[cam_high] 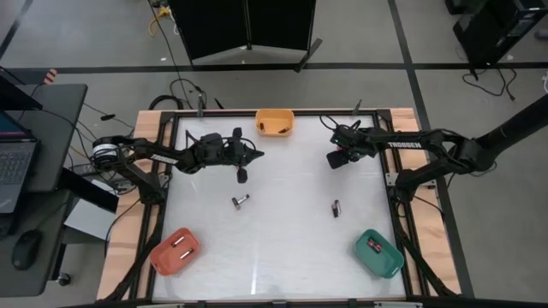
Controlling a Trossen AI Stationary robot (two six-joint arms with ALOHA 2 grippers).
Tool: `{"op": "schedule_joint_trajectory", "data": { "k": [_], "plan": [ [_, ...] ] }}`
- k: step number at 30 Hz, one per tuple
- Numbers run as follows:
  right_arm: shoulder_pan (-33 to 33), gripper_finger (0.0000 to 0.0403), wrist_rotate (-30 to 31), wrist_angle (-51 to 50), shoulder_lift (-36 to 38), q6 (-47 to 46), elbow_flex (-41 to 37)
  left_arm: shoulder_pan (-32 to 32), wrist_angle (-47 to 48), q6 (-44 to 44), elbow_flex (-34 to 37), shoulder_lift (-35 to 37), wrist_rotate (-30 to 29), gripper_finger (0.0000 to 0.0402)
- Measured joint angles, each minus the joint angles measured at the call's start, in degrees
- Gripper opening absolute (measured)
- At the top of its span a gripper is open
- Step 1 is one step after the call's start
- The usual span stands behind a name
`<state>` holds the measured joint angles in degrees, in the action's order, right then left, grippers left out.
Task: Sort batteries
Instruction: Put the black-brown battery into the yellow bin
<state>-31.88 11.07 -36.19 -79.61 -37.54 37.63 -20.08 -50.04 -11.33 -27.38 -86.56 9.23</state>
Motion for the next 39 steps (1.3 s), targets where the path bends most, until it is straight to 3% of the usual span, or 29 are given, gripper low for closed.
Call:
{"op": "schedule_joint_trajectory", "data": {
  "k": [15,21,27,33,39],
  "plan": [
    [-0.87,0.0147,1.85,7.76,0.02,-0.43,-4.30,0.00,0.24,0.09,0.02,0.00,0.00,0.0010],
    [-0.83,0.0108,3.33,8.95,0.11,-1.31,-5.16,0.00,0.24,0.16,0.02,0.00,0.00,0.0010],
    [-0.84,0.0055,5.73,8.72,0.11,-1.00,-5.20,0.00,0.28,0.15,0.02,0.00,0.00,0.0010],
    [0.13,0.0055,4.92,7.96,0.11,-0.34,-5.13,0.00,0.27,0.13,0.02,0.00,0.00,0.0010],
    [3.56,0.0056,2.32,0.40,0.14,-1.48,-1.78,0.00,0.28,0.11,0.02,0.00,0.00,0.0010]
  ]
}}
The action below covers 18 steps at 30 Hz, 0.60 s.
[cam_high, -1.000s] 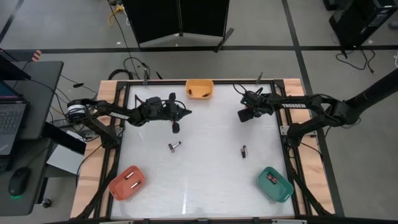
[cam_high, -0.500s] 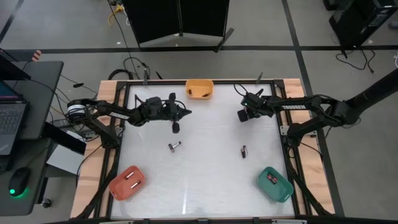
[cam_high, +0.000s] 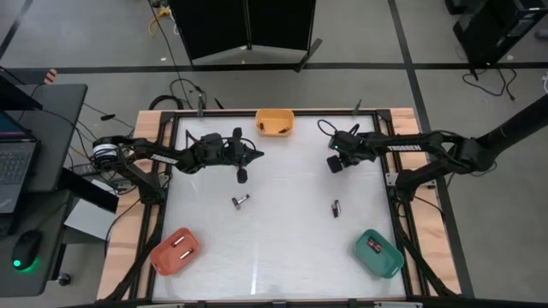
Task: Sort batteries
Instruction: Put the black-brown battery into the yellow bin
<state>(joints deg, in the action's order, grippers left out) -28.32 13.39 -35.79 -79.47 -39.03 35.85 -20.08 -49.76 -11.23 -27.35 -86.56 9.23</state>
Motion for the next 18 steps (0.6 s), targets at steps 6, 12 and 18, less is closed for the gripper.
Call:
{"op": "schedule_joint_trajectory", "data": {
  "k": [6,12,18],
  "plan": [
    [4.27,0.0056,0.02,-1.79,1.52,0.50,5.17,-0.01,-0.02,-0.04,0.00,0.00,0.00,0.0010],
    [6.10,0.0056,-0.50,2.99,0.95,7.39,11.82,-0.02,-0.06,-0.04,0.00,0.00,0.00,0.0010],
    [4.80,0.0056,-1.14,4.85,-4.92,18.21,21.02,0.00,-0.17,-0.02,0.00,0.00,-0.02,0.0010]
  ]
}}
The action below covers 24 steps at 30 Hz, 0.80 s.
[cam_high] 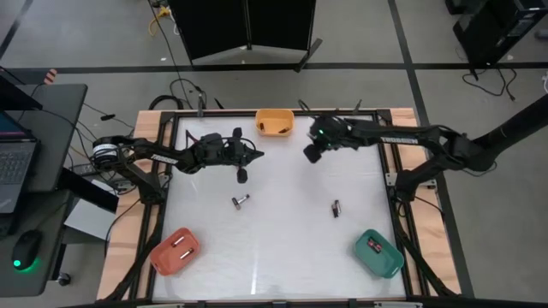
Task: Sort batteries
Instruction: Put the black-brown battery into the yellow bin
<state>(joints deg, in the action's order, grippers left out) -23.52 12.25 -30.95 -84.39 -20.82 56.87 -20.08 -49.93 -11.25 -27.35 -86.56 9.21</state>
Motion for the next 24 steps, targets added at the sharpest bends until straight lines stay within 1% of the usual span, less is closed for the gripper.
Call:
{"op": "schedule_joint_trajectory", "data": {
  "k": [2,8,15,19,24],
  "plan": [
    [-0.97,0.0056,-0.41,0.07,-3.34,3.97,4.11,-0.02,-0.06,0.00,0.00,0.00,0.02,0.0010],
    [-4.13,0.0056,-4.57,-0.29,-14.34,15.92,17.85,-0.01,-0.33,0.02,0.00,0.00,0.00,0.0010],
    [-7.25,0.0056,-6.47,-5.79,-27.31,27.01,33.12,-0.02,-0.35,0.01,0.00,0.00,0.00,0.0010],
    [-8.73,0.0056,-8.17,-8.73,-33.59,31.54,39.29,-0.02,-0.33,0.01,0.00,0.00,0.02,0.0010],
    [-10.67,0.0056,-10.95,-10.40,-38.53,34.88,43.13,-0.02,-0.33,0.00,0.00,0.00,0.00,0.0010]
  ]
}}
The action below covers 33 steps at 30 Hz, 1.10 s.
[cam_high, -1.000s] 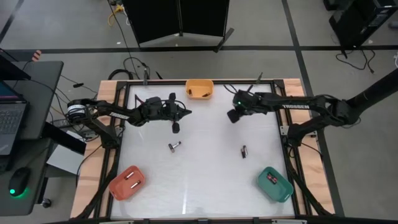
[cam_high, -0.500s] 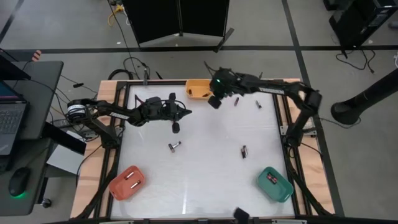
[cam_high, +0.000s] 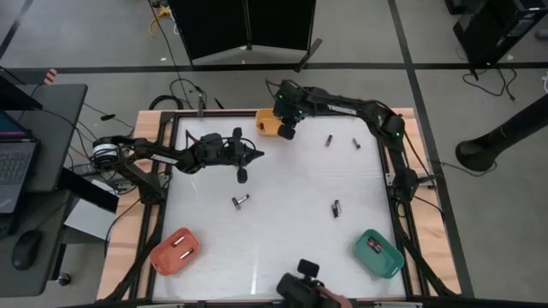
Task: Sort batteries
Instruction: Put the black-brown battery into the yellow bin
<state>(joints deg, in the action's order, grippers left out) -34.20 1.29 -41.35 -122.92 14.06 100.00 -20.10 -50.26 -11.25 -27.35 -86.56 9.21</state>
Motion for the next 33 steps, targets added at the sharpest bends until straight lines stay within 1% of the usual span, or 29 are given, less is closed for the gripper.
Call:
{"op": "schedule_joint_trajectory", "data": {
  "k": [3,13,20,24,33],
  "plan": [
    [-1.06,0.0056,-2.67,0.00,-1.58,0.48,0.31,0.00,0.02,0.00,0.00,0.00,0.00,0.0010],
    [-3.48,0.0057,-5.33,1.10,-3.73,1.60,0.20,0.00,0.15,-0.02,0.00,0.00,0.00,0.0010],
    [-3.56,0.0063,-5.79,2.59,-4.28,1.56,0.16,0.02,0.26,-0.02,0.00,0.00,0.00,0.0010],
    [-3.56,0.0077,-5.79,2.54,-4.28,1.56,0.16,0.02,0.26,-0.02,0.00,0.00,0.00,0.0010],
    [-3.36,0.0122,-5.43,2.61,-4.28,1.25,0.16,0.00,0.33,-0.02,0.00,0.00,0.00,0.0010]
  ]
}}
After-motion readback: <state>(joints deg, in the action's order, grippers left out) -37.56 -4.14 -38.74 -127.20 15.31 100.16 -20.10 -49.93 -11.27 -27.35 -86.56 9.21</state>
